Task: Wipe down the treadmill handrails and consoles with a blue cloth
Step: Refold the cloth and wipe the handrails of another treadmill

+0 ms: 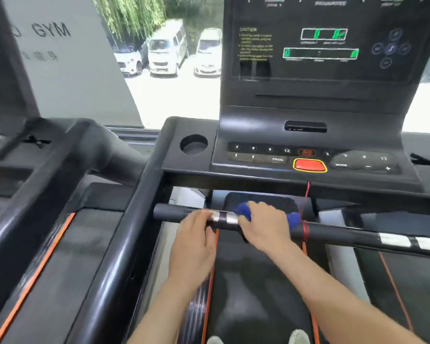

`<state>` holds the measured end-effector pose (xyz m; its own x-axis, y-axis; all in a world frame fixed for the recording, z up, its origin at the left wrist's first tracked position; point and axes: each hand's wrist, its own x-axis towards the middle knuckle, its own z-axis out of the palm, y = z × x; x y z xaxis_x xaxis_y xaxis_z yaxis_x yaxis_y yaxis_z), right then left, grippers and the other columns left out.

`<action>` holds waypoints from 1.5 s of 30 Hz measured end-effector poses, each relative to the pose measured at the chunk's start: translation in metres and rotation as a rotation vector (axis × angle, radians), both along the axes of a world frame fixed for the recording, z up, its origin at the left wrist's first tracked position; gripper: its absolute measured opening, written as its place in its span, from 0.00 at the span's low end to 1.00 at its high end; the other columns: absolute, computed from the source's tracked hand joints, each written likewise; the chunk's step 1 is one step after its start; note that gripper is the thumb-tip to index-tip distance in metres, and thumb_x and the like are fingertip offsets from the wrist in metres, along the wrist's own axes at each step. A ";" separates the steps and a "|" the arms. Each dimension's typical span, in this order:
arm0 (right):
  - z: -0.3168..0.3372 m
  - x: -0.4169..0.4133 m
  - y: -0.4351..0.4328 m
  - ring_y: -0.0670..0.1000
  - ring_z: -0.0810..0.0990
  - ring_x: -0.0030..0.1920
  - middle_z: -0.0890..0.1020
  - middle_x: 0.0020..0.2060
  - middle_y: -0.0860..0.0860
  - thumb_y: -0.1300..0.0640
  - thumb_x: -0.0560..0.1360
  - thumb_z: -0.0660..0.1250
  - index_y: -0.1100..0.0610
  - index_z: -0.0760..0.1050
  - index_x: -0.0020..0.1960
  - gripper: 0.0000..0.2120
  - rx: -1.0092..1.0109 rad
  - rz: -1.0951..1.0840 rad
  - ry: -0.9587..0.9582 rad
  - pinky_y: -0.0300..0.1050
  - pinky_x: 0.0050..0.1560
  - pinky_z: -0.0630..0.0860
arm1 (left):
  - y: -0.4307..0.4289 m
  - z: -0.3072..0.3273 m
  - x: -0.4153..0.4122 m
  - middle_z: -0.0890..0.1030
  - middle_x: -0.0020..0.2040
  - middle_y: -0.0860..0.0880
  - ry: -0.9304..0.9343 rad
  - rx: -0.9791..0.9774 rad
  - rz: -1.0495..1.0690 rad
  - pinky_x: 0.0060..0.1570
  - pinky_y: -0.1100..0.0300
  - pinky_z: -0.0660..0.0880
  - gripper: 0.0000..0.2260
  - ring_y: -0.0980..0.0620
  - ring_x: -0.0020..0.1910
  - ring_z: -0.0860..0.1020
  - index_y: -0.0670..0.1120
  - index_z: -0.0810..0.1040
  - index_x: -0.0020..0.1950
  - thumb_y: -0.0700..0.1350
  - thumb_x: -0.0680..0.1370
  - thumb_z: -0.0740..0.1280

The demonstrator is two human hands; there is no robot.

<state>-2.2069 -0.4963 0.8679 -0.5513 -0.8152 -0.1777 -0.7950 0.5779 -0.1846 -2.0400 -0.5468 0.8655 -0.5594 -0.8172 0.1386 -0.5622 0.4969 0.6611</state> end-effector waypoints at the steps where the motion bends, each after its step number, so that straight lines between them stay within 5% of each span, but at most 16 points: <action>1: -0.001 0.011 -0.013 0.59 0.78 0.55 0.80 0.52 0.53 0.44 0.78 0.56 0.53 0.71 0.50 0.13 -0.026 -0.009 -0.042 0.51 0.52 0.70 | -0.007 -0.002 0.011 0.76 0.60 0.53 -0.048 -0.024 0.021 0.59 0.64 0.66 0.14 0.53 0.60 0.73 0.48 0.76 0.61 0.40 0.78 0.59; 8: -0.003 0.117 -0.105 0.56 0.78 0.51 0.81 0.48 0.52 0.47 0.79 0.58 0.55 0.75 0.51 0.13 -0.371 0.045 -0.335 0.50 0.49 0.71 | -0.046 -0.008 0.100 0.75 0.66 0.41 -0.289 -0.237 0.143 0.64 0.49 0.71 0.17 0.42 0.65 0.73 0.40 0.75 0.65 0.41 0.76 0.64; 11: -0.005 0.146 -0.085 0.45 0.76 0.51 0.81 0.48 0.47 0.53 0.78 0.63 0.55 0.78 0.53 0.08 -0.735 -0.060 -0.567 0.42 0.52 0.71 | -0.054 -0.001 0.127 0.63 0.76 0.45 -0.298 -0.128 0.133 0.72 0.54 0.60 0.22 0.48 0.75 0.61 0.45 0.63 0.76 0.48 0.82 0.57; 14: -0.027 0.192 -0.037 0.39 0.73 0.62 0.78 0.61 0.44 0.55 0.76 0.68 0.53 0.76 0.64 0.17 -0.800 -0.183 -0.785 0.36 0.66 0.67 | -0.057 0.004 0.146 0.59 0.78 0.52 -0.246 0.076 0.188 0.71 0.56 0.59 0.23 0.54 0.76 0.58 0.54 0.56 0.78 0.53 0.83 0.53; 16: -0.041 0.233 -0.018 0.41 0.71 0.68 0.75 0.66 0.44 0.50 0.74 0.67 0.47 0.71 0.69 0.24 -0.746 -0.303 -1.074 0.46 0.71 0.66 | -0.056 0.003 0.157 0.68 0.73 0.53 -0.279 0.174 0.258 0.61 0.52 0.65 0.22 0.50 0.69 0.68 0.61 0.53 0.77 0.54 0.83 0.50; 20: -0.047 0.289 -0.011 0.40 0.68 0.69 0.73 0.67 0.40 0.46 0.74 0.63 0.36 0.64 0.66 0.22 -0.821 -0.293 -1.284 0.48 0.73 0.63 | -0.055 0.001 0.156 0.80 0.55 0.47 -0.344 0.105 0.290 0.47 0.53 0.66 0.21 0.42 0.53 0.77 0.61 0.54 0.76 0.52 0.83 0.49; 23: -0.056 0.271 -0.045 0.45 0.66 0.71 0.70 0.71 0.45 0.43 0.78 0.59 0.43 0.62 0.74 0.25 -0.798 -0.341 -1.294 0.51 0.74 0.61 | -0.057 -0.002 0.155 0.80 0.55 0.47 -0.343 0.103 0.326 0.47 0.54 0.64 0.20 0.41 0.53 0.76 0.61 0.54 0.76 0.52 0.83 0.49; 28: -0.058 0.243 -0.086 0.47 0.73 0.65 0.76 0.65 0.46 0.41 0.77 0.55 0.49 0.68 0.71 0.25 -0.762 -0.484 -1.217 0.52 0.70 0.66 | -0.055 -0.003 0.155 0.80 0.57 0.44 -0.319 0.083 0.314 0.47 0.54 0.63 0.20 0.39 0.53 0.75 0.60 0.56 0.76 0.52 0.83 0.48; 30: -0.055 0.274 -0.050 0.45 0.72 0.67 0.75 0.67 0.44 0.41 0.75 0.56 0.45 0.68 0.71 0.25 -0.766 -0.440 -1.229 0.50 0.71 0.66 | -0.056 -0.002 0.158 0.79 0.58 0.43 -0.305 0.093 0.316 0.49 0.52 0.63 0.20 0.39 0.55 0.74 0.60 0.57 0.76 0.51 0.83 0.49; 34: -0.047 0.354 0.048 0.32 0.54 0.73 0.60 0.73 0.34 0.52 0.77 0.60 0.32 0.61 0.66 0.22 -0.866 -0.211 -1.262 0.31 0.72 0.54 | -0.059 -0.003 0.160 0.78 0.62 0.41 -0.243 0.170 0.299 0.56 0.49 0.66 0.20 0.37 0.59 0.73 0.60 0.59 0.75 0.51 0.82 0.49; 37: -0.045 0.376 0.069 0.29 0.55 0.71 0.59 0.70 0.29 0.51 0.75 0.59 0.29 0.59 0.64 0.23 -0.817 -0.242 -1.220 0.28 0.70 0.53 | -0.058 -0.002 0.164 0.77 0.64 0.42 -0.192 0.188 0.294 0.59 0.50 0.66 0.21 0.39 0.61 0.72 0.60 0.60 0.75 0.49 0.82 0.49; 41: -0.056 0.322 -0.004 0.46 0.68 0.67 0.69 0.67 0.46 0.49 0.81 0.58 0.45 0.60 0.76 0.24 -0.726 -0.387 -1.099 0.36 0.63 0.61 | -0.060 -0.002 0.165 0.75 0.66 0.42 -0.201 0.210 0.275 0.61 0.50 0.66 0.21 0.39 0.63 0.72 0.58 0.58 0.76 0.49 0.82 0.49; 45: -0.063 0.318 -0.014 0.43 0.67 0.68 0.69 0.69 0.43 0.46 0.82 0.54 0.51 0.61 0.76 0.24 -0.705 -0.479 -1.125 0.33 0.64 0.60 | -0.053 -0.012 0.189 0.63 0.76 0.46 -0.137 0.357 0.056 0.64 0.56 0.62 0.23 0.44 0.70 0.67 0.52 0.50 0.79 0.48 0.84 0.50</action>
<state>-1.8884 -0.5107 0.8052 -0.6349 -0.6931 -0.3412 0.2133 0.2672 -0.9397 -1.8508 -0.6001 0.8534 -0.5058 -0.8304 -0.2335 -0.6772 0.2147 0.7038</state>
